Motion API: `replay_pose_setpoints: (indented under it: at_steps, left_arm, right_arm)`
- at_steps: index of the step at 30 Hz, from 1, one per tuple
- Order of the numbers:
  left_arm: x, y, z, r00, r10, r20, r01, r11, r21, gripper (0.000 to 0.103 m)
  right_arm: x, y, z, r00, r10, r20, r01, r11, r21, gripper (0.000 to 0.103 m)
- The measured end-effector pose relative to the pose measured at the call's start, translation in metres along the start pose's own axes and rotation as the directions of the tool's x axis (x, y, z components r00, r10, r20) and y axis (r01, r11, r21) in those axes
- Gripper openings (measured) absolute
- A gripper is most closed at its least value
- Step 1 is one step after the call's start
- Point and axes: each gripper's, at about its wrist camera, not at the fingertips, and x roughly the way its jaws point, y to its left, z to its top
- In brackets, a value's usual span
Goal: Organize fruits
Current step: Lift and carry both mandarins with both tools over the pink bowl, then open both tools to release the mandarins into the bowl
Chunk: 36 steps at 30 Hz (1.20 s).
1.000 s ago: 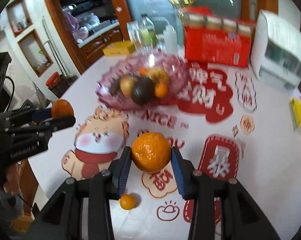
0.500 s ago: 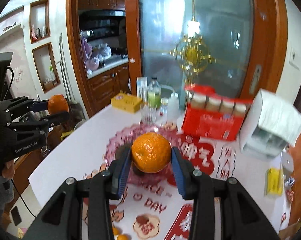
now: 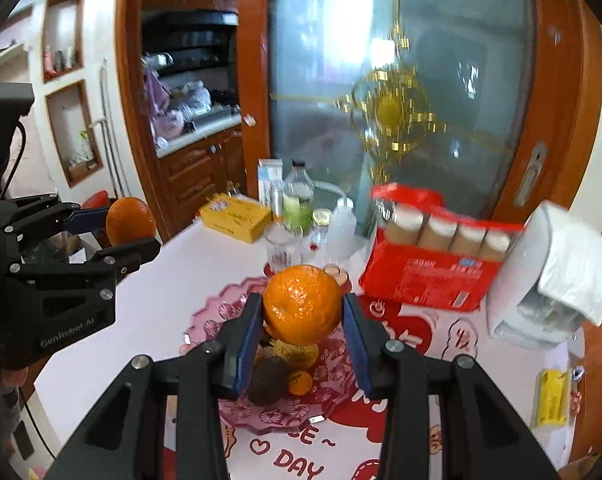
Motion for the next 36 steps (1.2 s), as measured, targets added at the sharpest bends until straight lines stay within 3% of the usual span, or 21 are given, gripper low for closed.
replay_pose_setpoints:
  at_steps: [8,16,29,30,32,36]
  left_arm:
    - [0.106,-0.010,-0.017,0.989,-0.045,-0.139,0.045,0.999,-0.002,0.042]
    - [0.185,-0.023,-0.046,0.961,-0.088,-0.264,0.086,0.996,-0.018,0.042]
    - [0.212,-0.030,-0.061,0.944,-0.103,-0.314,0.105,0.994,-0.010,0.045]
    - [0.211,-0.031,-0.061,0.945,-0.102,-0.312,0.105,0.994,-0.010,0.047]
    - [0.207,-0.031,-0.061,0.951,-0.092,-0.297,0.095,0.995,-0.004,0.060]
    - [0.197,-0.032,-0.060,0.960,-0.075,-0.269,0.082,0.997,0.013,0.073]
  right_arm:
    - [0.091,-0.018,-0.033,0.987,-0.017,-0.160,0.025,0.998,0.050,0.040]
    - [0.151,-0.031,-0.064,0.962,-0.009,-0.275,0.034,0.996,0.087,0.040]
    - [0.180,-0.022,-0.086,0.941,0.019,-0.337,0.007,0.997,0.076,0.041]
    - [0.180,-0.023,-0.086,0.940,0.029,-0.339,-0.001,0.997,0.083,0.042]
    - [0.180,-0.024,-0.088,0.938,0.048,-0.344,-0.014,0.995,0.099,0.042]
    - [0.175,-0.025,-0.087,0.943,0.058,-0.328,-0.022,0.993,0.113,0.043]
